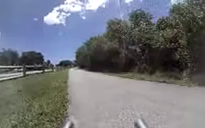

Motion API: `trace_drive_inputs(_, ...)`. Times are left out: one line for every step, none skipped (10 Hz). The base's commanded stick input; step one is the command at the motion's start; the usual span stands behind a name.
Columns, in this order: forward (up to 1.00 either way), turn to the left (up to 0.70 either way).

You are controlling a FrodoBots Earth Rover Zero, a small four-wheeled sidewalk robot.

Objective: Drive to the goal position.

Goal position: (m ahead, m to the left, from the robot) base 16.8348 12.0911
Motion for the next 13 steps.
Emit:
trace_drive_inputs(0.5, 0.0)
trace_drive_inputs(0.5, 0.0)
trace_drive_inputs(0.5, 0.0)
trace_drive_inputs(0.5, 0.0)
trace_drive_inputs(0.5, 0.0)
trace_drive_inputs(0.5, 0.0)
trace_drive_inputs(0.5, 0.0)
trace_drive_inputs(0.5, 0.0)
trace_drive_inputs(0.5, 0.0)
trace_drive_inputs(0.5, 0.0)
trace_drive_inputs(0.5, 0.0)
trace_drive_inputs(0.5, 0.0)
trace_drive_inputs(0.5, 0.0)
